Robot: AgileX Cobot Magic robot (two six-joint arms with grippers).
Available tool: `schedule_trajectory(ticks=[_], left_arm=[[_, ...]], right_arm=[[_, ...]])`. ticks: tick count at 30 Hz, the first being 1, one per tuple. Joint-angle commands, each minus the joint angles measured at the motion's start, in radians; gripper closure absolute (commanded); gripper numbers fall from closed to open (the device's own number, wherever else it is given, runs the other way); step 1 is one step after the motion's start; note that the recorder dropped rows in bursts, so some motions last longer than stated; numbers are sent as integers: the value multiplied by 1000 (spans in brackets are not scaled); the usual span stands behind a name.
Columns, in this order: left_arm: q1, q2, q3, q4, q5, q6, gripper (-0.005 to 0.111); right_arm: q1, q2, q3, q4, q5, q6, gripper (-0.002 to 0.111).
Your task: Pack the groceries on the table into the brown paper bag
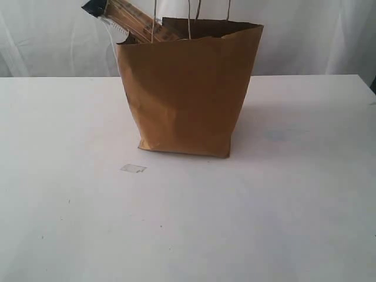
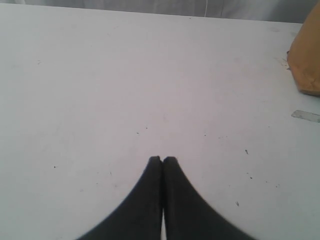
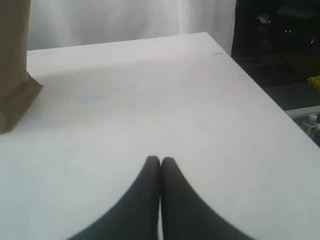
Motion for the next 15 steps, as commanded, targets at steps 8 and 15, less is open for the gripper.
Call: schedule_trajectory(ticks=[8, 15], left_arm=[[-40, -5, 3, -10, 2, 0, 107], [-51, -5, 3, -10, 2, 0, 107]], right_arm=[[-9, -4, 0, -12, 1, -11, 108], [-9, -4, 0, -12, 1, -11, 108]])
